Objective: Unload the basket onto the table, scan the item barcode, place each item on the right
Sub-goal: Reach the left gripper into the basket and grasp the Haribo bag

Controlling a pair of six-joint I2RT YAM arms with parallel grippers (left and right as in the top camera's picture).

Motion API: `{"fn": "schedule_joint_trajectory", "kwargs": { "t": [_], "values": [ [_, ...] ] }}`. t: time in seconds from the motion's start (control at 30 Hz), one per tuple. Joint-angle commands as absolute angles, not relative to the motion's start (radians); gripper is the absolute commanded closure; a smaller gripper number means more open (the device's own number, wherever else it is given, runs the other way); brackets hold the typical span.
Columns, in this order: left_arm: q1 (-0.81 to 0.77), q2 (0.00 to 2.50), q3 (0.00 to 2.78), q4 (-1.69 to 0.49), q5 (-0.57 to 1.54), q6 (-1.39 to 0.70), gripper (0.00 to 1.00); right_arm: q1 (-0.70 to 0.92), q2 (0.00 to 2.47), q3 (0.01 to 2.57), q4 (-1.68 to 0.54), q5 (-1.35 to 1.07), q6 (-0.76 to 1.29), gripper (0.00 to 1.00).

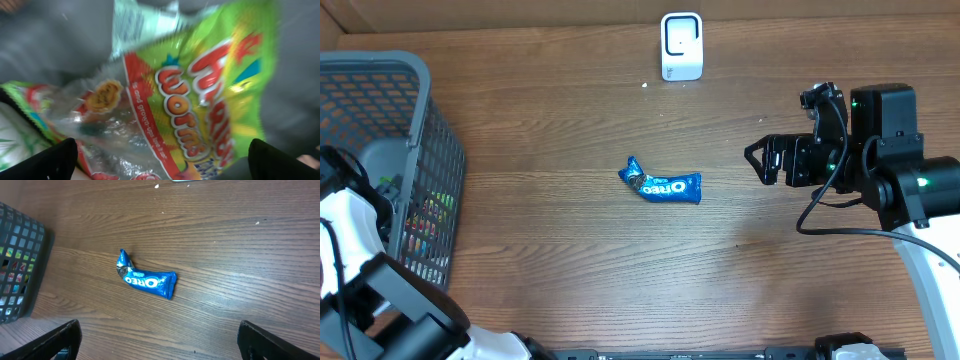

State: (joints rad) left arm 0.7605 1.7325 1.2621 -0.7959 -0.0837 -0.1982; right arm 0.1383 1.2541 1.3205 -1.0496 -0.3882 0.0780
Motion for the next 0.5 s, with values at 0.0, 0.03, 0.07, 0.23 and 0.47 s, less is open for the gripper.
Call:
{"fn": "schedule_joint_trajectory", "kwargs": {
  "t": [0.0,0.03,0.07,0.23,0.47],
  "values": [
    [0.759,1.801,1.252,-0.810,-0.091,-0.159,0.07,0.142,1.253,1.346,-1.050,-0.385,0.074,0.00],
    [0.759,1.828,1.252,-0.815,-0.104,-0.160,0.12,0.142,1.253,1.346,-1.050,-0.385,0.074,0.00],
    [0.759,1.841,1.252,-0.815,-0.108,-0.160,0.15,0.142,1.253,1.346,-1.050,-0.385,0.074,0.00],
    [0.759,1.889,1.252,-0.814,-0.108,-0.160,0.76,0.142,1.253,1.346,-1.052,-0.385,0.074,0.00],
    [0.759,1.883,1.308,-0.881,-0.103,-0.187,0.96,0.142,1.253,1.346,-1.049,-0.385,0.074,0.00]
  ]
}}
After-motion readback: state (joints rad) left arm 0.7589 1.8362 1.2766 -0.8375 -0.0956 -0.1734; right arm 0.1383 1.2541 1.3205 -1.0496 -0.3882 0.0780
